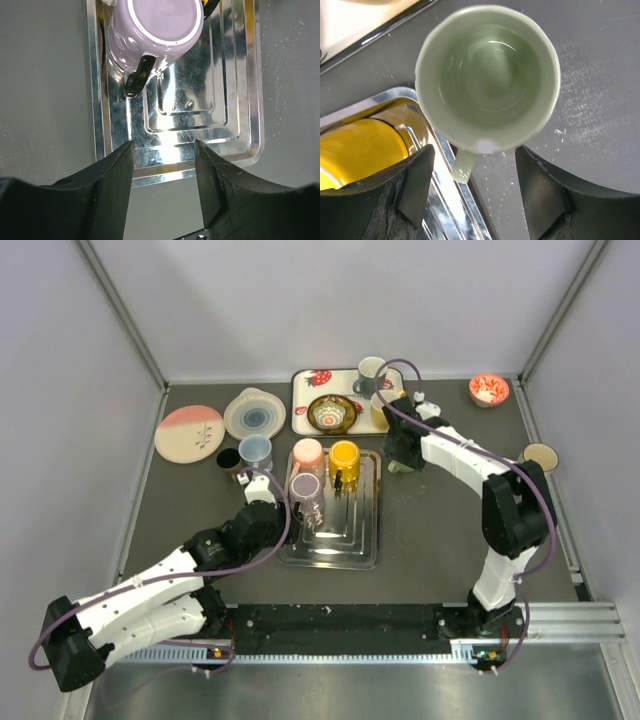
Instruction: Turn the mug right side up
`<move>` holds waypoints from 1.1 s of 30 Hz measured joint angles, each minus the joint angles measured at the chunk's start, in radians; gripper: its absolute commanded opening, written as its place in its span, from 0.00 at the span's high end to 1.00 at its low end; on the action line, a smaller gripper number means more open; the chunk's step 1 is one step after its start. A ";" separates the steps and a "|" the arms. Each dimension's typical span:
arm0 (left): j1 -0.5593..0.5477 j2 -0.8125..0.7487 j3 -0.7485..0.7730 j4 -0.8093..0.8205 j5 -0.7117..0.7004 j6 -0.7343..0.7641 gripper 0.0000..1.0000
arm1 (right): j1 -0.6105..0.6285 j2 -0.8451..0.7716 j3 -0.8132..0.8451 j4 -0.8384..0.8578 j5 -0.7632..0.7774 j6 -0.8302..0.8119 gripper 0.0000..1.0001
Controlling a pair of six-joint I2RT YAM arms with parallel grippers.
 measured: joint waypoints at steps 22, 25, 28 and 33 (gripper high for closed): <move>0.000 0.005 -0.001 0.002 0.002 -0.003 0.48 | -0.036 0.081 0.040 -0.022 0.027 -0.075 0.77; 0.000 0.005 -0.001 0.004 0.003 -0.004 0.48 | -0.047 0.081 0.030 -0.023 0.026 -0.097 0.87; -0.001 0.005 -0.001 0.004 0.007 -0.004 0.50 | -0.056 0.077 0.025 -0.017 0.026 -0.114 0.97; -0.001 0.005 -0.001 0.005 0.016 -0.005 0.51 | -0.066 0.070 0.014 -0.008 0.026 -0.165 1.00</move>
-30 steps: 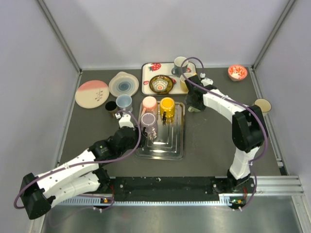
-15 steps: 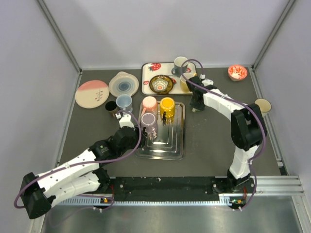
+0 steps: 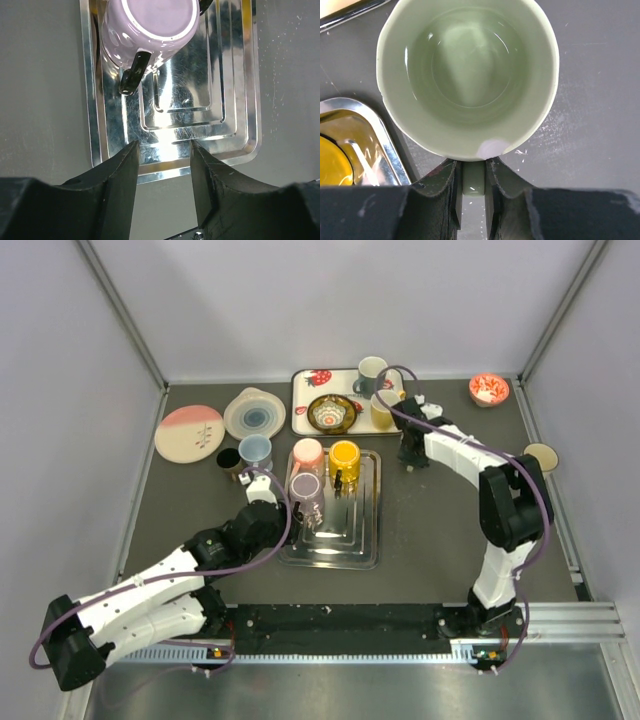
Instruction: Turn the mug right side up
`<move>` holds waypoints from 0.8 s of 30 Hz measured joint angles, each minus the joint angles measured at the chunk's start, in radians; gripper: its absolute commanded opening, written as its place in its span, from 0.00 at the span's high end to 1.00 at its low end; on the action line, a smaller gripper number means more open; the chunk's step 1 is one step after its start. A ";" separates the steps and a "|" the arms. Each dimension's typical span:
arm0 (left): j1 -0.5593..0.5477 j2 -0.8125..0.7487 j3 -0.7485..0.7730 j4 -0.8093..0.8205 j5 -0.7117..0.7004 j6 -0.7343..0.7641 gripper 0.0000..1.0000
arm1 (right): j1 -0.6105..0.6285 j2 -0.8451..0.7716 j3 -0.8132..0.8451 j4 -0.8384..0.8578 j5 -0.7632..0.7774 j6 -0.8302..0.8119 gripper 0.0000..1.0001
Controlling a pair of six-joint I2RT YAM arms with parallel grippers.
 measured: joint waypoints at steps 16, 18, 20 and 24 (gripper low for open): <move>0.000 0.002 0.000 0.093 0.059 0.001 0.45 | 0.072 -0.552 -0.229 -0.031 -0.120 -0.229 1.00; -0.006 0.006 0.000 0.135 0.083 0.001 0.43 | 0.095 -0.678 -0.279 0.006 -0.180 -0.225 1.00; -0.017 0.010 0.000 0.190 0.116 0.001 0.39 | 0.103 -0.789 -0.339 0.048 -0.243 -0.211 1.00; -0.035 0.019 0.000 0.316 0.206 0.000 0.34 | 0.105 -0.956 -0.459 0.133 -0.378 -0.161 1.00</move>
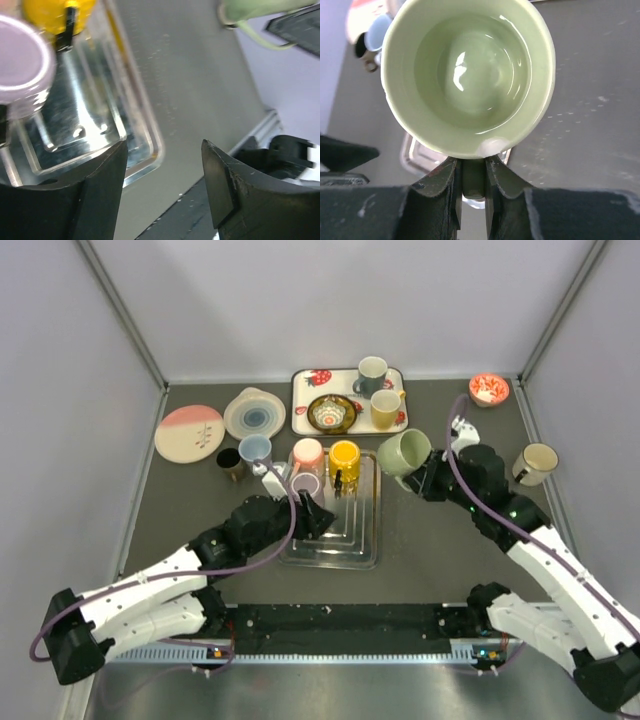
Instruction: Turn the mug right side up
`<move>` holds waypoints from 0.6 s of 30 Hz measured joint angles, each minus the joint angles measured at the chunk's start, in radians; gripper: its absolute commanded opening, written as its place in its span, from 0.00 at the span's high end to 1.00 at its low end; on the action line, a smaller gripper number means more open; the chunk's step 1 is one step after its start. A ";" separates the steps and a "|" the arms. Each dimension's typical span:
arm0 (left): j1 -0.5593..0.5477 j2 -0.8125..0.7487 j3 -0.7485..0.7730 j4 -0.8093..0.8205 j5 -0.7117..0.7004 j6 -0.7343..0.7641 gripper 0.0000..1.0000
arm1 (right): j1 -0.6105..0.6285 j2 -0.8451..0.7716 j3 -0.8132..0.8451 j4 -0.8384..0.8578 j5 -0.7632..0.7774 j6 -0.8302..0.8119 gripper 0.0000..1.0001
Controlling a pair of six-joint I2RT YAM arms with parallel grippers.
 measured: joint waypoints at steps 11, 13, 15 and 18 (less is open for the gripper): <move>-0.005 -0.006 -0.151 0.507 0.233 -0.056 0.37 | 0.001 -0.163 -0.240 0.387 -0.333 0.249 1.00; -0.005 -0.005 -0.159 0.565 0.256 -0.065 0.38 | 0.001 -0.172 -0.277 0.492 -0.372 0.307 1.00; -0.005 0.001 -0.165 0.638 0.275 -0.075 0.38 | 0.001 -0.176 -0.322 0.616 -0.412 0.377 1.00; -0.005 0.010 -0.172 0.721 0.293 -0.084 0.37 | 0.001 -0.174 -0.389 0.790 -0.460 0.476 1.00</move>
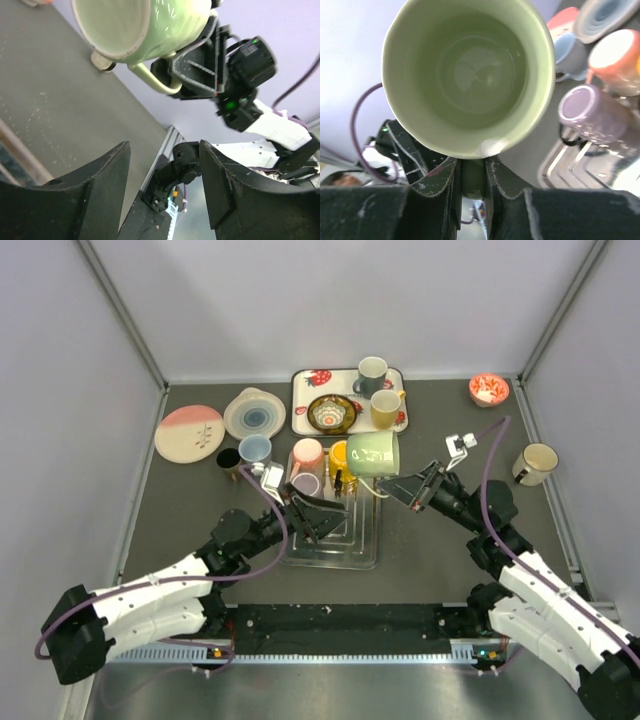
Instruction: Turn the mug right side up
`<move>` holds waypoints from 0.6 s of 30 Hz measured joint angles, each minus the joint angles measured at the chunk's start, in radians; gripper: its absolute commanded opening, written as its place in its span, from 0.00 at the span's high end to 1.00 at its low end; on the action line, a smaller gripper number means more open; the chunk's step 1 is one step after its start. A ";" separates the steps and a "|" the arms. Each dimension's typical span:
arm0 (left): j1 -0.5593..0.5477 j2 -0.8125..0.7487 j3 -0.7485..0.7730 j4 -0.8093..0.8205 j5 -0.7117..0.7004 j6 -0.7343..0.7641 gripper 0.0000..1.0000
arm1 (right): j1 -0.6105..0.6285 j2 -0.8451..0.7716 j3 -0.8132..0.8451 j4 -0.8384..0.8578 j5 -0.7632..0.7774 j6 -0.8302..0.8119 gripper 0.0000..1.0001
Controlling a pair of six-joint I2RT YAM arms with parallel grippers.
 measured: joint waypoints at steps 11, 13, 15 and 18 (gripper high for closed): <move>0.000 0.056 -0.002 0.164 0.019 -0.008 0.36 | 0.000 0.101 -0.148 0.586 -0.117 0.314 1.00; 0.000 0.071 0.004 0.165 0.019 -0.008 0.36 | 0.000 0.108 -0.160 0.658 -0.130 0.348 1.00; 0.000 0.080 0.016 0.162 0.022 -0.004 0.35 | 0.000 0.107 -0.172 0.708 -0.144 0.369 1.00; 0.000 0.082 0.044 0.163 0.035 0.002 0.34 | 0.000 0.105 -0.179 0.729 -0.168 0.381 1.00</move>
